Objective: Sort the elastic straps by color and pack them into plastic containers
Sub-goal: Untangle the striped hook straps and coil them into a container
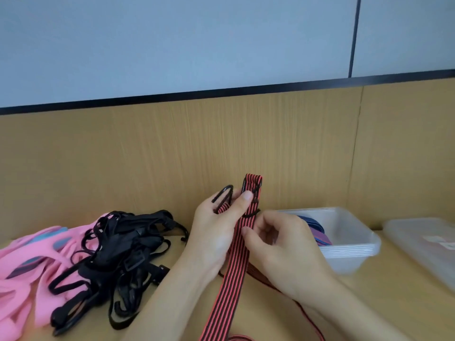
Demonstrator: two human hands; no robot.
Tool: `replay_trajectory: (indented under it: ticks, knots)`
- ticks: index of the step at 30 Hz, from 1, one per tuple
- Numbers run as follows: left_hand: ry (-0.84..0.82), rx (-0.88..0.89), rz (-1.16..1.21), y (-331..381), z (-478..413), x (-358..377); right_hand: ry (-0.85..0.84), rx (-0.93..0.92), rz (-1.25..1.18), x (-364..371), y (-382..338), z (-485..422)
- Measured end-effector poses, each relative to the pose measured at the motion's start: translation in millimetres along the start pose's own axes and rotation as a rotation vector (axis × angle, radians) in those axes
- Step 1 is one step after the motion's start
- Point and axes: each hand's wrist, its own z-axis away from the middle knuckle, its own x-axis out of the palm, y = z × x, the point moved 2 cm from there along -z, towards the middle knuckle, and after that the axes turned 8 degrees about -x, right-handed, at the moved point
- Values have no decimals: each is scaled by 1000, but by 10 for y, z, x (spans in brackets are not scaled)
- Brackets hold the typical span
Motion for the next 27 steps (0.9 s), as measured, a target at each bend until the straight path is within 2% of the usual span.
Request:
replay_trajectory:
  ticks: [2, 6, 11, 20, 23, 25, 27]
  knots:
    - [17, 82, -125, 3, -15, -14, 4, 11, -61, -25, -25, -3]
    - [-11, 88, -206, 17, -23, -51, 1, 64, -174, -67, -55, -17]
    - [-1, 40, -128, 41, -27, -113, 41, 236, -480, -150, -70, -67]
    - [-106, 52, -146, 54, -23, -102, 189, 274, -624, -229, 4, -141]
    - [-83, 17, -108, 24, -21, -81, 78, 155, -561, -174, -32, -93]
    - [-68, -35, -45, 1, -12, -64, -30, -23, -299, -97, -53, -28]
    - [-66, -88, 50, 10, 5, -52, -63, -186, -16, -47, -48, 15]
